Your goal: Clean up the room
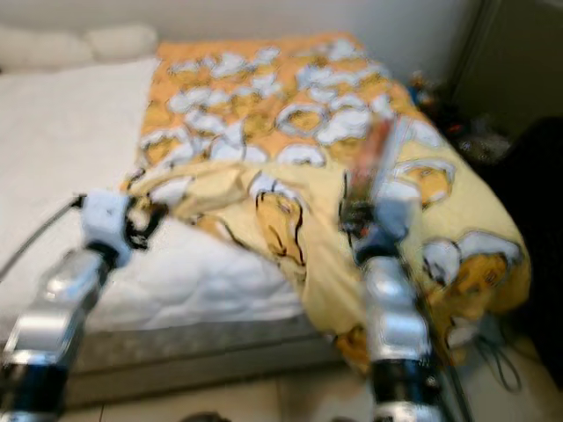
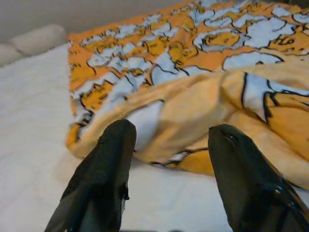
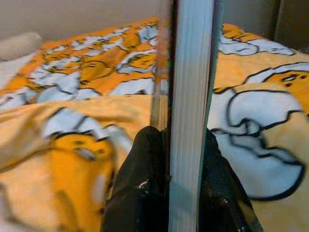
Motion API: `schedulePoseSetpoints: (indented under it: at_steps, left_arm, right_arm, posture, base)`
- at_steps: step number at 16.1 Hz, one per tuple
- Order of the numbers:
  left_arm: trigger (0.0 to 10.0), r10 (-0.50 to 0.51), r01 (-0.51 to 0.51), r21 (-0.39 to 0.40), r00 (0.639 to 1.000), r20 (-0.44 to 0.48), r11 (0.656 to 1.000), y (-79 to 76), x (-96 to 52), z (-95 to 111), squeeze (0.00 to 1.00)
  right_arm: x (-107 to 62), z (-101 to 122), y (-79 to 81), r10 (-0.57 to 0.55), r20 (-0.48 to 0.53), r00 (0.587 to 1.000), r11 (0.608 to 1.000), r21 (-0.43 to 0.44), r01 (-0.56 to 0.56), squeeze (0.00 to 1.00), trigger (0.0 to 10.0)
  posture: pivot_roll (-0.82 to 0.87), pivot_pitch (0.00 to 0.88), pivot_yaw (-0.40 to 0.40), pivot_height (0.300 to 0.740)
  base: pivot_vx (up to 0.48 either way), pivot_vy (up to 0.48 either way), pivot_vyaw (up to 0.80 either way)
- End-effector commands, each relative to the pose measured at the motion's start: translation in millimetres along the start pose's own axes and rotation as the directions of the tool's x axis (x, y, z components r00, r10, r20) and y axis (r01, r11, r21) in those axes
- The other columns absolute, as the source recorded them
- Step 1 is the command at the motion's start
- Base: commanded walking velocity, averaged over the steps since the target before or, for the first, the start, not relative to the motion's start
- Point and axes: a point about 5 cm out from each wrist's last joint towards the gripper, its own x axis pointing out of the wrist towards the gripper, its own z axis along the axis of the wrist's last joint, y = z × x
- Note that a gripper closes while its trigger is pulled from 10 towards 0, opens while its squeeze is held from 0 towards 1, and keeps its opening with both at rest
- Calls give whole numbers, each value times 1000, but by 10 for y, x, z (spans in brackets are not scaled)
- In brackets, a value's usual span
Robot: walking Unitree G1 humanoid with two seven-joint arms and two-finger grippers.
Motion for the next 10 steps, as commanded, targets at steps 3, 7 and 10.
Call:
schedulePoseSetpoints:
  at_steps: [3, 7, 10]
  left_arm:
    - [10000, -23, 23, 9, 1000, 17, 1000, -65, 29, 50, 0]
    - [10000, -22, 22, 20, 1000, 16, 1000, -60, 41, 45, 0]
    - [10000, -24, 23, 23, 1000, 17, 999, -68, 49, 50, 0]
  right_arm:
    - [12, 104, -83, -22, 39, 999, 1000, -10, 22, 0, 10000]
    - [23, 104, -68, -16, 39, 999, 1000, -20, 17, 0, 10000]
    - [28, 107, -70, -14, 39, 999, 1000, -23, 15, 0, 10000]
  posture:
    - [-2, 0, 69, 740]
    - [-1, 0, 68, 740]
    - [1, 0, 67, 740]
  base:
    - [0, 363, 0]
    - [0, 364, 0]
    - [0, 363, 0]
